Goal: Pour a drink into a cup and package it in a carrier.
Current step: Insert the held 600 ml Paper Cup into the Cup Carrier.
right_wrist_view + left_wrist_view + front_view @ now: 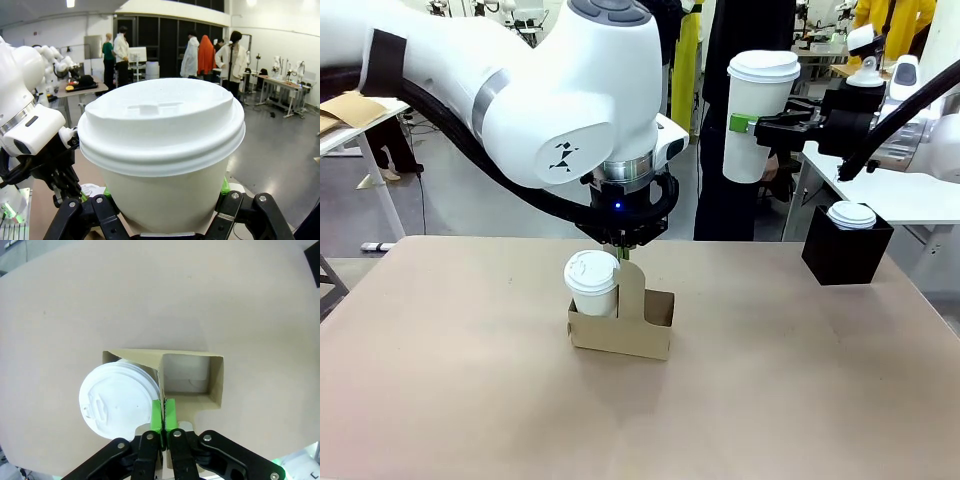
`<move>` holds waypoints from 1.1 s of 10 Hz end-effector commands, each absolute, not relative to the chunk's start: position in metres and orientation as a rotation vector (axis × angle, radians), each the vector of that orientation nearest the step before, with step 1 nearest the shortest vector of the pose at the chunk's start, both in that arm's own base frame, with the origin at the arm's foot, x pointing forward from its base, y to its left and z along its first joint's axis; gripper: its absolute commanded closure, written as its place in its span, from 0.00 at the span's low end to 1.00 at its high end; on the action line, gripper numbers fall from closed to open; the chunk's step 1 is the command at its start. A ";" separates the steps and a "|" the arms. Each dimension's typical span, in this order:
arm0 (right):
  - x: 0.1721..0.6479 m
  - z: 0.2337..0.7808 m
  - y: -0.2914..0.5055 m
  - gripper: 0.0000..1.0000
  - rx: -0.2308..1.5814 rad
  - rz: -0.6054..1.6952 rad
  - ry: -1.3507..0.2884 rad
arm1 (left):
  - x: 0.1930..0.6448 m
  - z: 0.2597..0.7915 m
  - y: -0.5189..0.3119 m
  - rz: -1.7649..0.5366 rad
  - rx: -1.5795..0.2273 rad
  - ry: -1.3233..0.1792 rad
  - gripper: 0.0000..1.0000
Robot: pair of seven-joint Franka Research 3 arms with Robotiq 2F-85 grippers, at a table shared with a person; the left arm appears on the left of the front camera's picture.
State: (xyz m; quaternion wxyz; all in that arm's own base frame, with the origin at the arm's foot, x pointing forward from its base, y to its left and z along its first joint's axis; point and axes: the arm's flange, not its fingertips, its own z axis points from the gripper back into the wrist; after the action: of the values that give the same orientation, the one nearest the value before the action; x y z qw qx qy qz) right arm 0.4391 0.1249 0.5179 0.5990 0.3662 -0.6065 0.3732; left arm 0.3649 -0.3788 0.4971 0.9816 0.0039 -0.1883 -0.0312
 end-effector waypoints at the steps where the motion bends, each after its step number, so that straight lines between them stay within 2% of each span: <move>1: 0.441 0.520 0.128 0.20 0.834 0.872 -1.417 | 0.361 0.499 -0.370 -0.076 0.003 -0.398 0.39; 2: 0.441 0.520 0.128 0.20 0.834 0.872 -1.417 | 0.361 0.508 -0.364 -0.092 -0.006 -0.390 0.32; 3: 0.441 0.520 0.128 0.20 0.834 0.872 -1.417 | 0.360 0.517 -0.359 -0.113 -0.027 -0.387 0.00; 4: 0.439 0.518 0.125 0.20 0.849 0.866 -1.407 | 0.356 0.530 -0.352 -0.137 -0.066 -0.385 0.25; 5: 0.449 0.507 0.126 0.20 0.912 0.883 -1.361 | 0.352 0.546 -0.345 -0.159 -0.095 -0.382 0.00; 8: 0.459 0.459 0.142 0.20 1.064 0.985 -1.235 | 0.337 0.583 -0.300 -0.326 -0.134 -0.368 0.00; 11: 0.451 0.414 0.170 0.20 1.139 1.091 -1.130 | 0.328 0.588 -0.227 -0.535 -0.160 -0.397 0.00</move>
State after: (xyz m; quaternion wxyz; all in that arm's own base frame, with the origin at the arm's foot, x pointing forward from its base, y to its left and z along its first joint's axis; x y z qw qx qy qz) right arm 0.4480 0.1648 0.4130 0.5821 0.4828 -0.4870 0.4370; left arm 0.3388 -0.2574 0.5975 0.9530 -0.0718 -0.1952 -0.2203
